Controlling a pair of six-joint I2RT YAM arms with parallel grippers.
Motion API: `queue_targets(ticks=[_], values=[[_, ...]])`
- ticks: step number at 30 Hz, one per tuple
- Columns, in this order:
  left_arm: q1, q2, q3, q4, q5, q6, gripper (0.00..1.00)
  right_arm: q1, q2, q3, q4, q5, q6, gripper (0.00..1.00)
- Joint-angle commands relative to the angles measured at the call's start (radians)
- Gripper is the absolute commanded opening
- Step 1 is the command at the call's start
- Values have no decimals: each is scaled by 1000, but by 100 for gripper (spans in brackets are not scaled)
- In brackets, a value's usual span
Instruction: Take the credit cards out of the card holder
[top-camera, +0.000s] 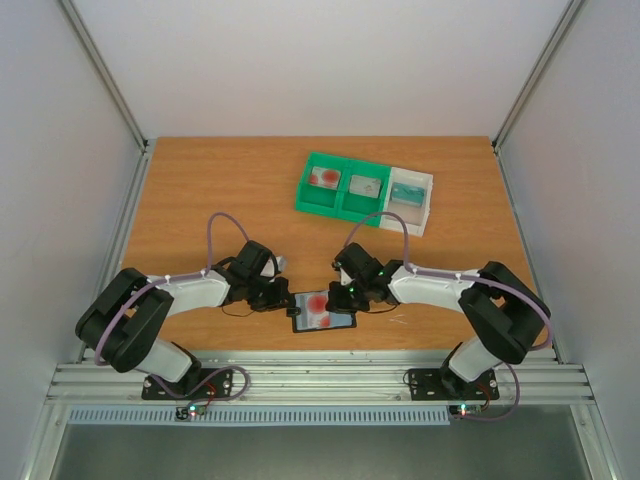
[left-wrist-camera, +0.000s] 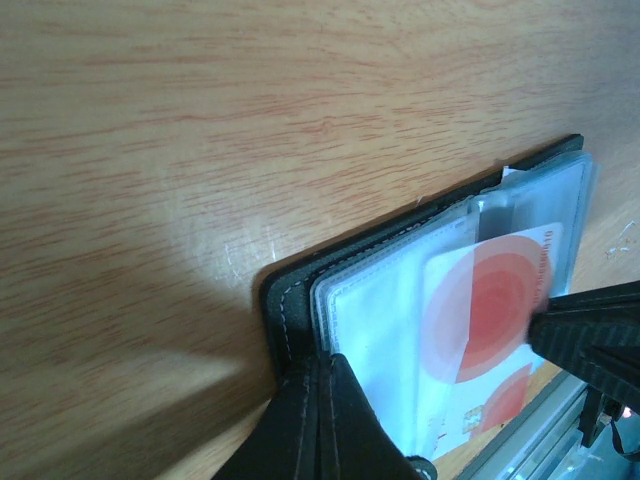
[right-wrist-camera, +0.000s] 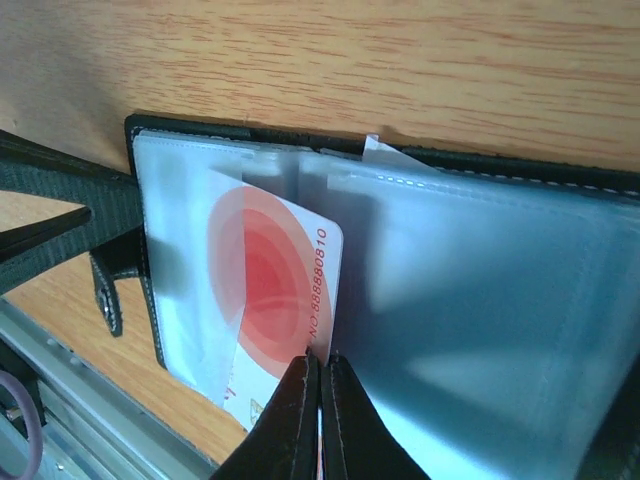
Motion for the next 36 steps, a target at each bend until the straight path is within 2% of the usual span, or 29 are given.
queue_targets(ticks=[1, 3, 12, 19, 26, 36], values=[[2, -1, -2, 1, -10, 10, 1, -7, -66, -21, -46, 35, 10, 1], [1, -11, 5, -3, 6, 3, 5, -7, -89, -25, -50, 38, 11, 1], [1, -128, 32, -38, 74, -48, 46, -8, -167, -26, -54, 14, 51, 1], [1, -238, 23, -4, 111, -108, 64, -8, -253, -24, -50, 22, 90, 1], [1, -351, -23, 188, 165, -240, 73, -8, -379, -19, -12, 50, 136, 1], [1, -462, -114, 428, 162, -404, 71, -8, -544, -78, 183, 78, 219, 1]])
